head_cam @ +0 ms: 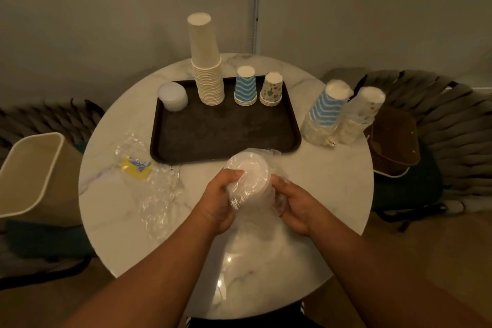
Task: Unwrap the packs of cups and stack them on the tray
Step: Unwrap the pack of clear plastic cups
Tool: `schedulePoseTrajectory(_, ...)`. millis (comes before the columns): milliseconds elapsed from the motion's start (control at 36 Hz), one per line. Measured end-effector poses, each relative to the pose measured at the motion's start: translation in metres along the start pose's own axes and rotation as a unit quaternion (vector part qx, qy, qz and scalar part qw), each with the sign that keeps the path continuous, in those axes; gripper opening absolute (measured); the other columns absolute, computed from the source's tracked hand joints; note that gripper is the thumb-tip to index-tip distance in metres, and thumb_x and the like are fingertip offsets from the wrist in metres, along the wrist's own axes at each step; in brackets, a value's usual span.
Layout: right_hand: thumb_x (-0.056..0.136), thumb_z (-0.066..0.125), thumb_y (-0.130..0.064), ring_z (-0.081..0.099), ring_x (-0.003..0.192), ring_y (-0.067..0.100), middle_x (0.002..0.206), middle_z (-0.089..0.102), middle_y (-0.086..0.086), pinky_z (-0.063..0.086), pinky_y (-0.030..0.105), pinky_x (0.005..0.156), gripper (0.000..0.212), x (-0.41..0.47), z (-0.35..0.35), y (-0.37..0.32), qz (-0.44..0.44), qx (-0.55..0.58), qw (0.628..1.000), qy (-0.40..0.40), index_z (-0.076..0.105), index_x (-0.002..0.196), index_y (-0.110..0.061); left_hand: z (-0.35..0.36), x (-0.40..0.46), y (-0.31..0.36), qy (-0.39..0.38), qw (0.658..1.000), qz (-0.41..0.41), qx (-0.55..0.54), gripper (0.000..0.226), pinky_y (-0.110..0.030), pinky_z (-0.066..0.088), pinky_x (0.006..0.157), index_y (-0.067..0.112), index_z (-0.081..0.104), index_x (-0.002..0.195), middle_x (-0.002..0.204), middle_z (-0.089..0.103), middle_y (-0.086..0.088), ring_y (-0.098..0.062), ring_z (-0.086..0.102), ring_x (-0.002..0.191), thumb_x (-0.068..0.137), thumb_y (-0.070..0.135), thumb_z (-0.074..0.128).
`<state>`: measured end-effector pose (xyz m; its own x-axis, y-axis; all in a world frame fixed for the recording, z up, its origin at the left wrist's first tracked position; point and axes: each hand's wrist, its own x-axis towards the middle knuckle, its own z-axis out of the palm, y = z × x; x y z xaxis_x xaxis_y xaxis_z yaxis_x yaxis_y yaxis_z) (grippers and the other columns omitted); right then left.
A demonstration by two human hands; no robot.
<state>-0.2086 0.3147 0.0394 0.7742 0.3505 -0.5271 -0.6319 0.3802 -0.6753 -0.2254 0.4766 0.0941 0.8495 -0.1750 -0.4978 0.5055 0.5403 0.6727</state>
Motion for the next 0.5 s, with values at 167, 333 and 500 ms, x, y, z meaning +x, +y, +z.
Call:
schedulePoseTrajectory(167,0.078,0.043,-0.08,0.054,0.1,0.033,0.109,0.062,0.016,0.042,0.045,0.101,0.085,-0.004,-0.018,-0.011,0.072,0.085,0.993,0.038,0.072,0.11,-0.007,0.001,-0.001,0.001,0.038,0.999,0.007,0.019,0.022,-0.032,0.05,0.065,0.007,0.065,0.092,0.064,0.068,-0.004,-0.015,0.066,0.06,0.095,0.013,0.044)
schedulePoseTrajectory(333,0.096,0.04,-0.032,0.057,0.104,0.033,0.111,0.064,0.014,0.043,0.05,0.099,0.041,-0.008,-0.017,-0.015,0.093,0.038,0.994,0.051,0.068,0.117,-0.01,0.004,-0.006,0.008,0.037,0.999,-0.006,0.036,0.027,-0.035,0.049,0.069,0.008,0.067,0.089,0.065,0.069,-0.006,-0.017,0.067,0.058,0.097,0.015,0.042)
schedulePoseTrajectory(500,0.082,0.064,-0.025,0.058,0.12,0.034,0.127,0.062,0.02,0.048,0.049,0.1,0.048,-0.013,-0.002,-0.01,0.049,0.005,0.999,0.01,0.061,0.127,-0.008,0.003,-0.008,0.015,0.041,0.999,-0.003,0.019,0.027,-0.037,0.051,0.072,0.012,0.068,0.093,0.069,0.071,-0.006,-0.018,0.067,0.064,0.1,0.021,0.044)
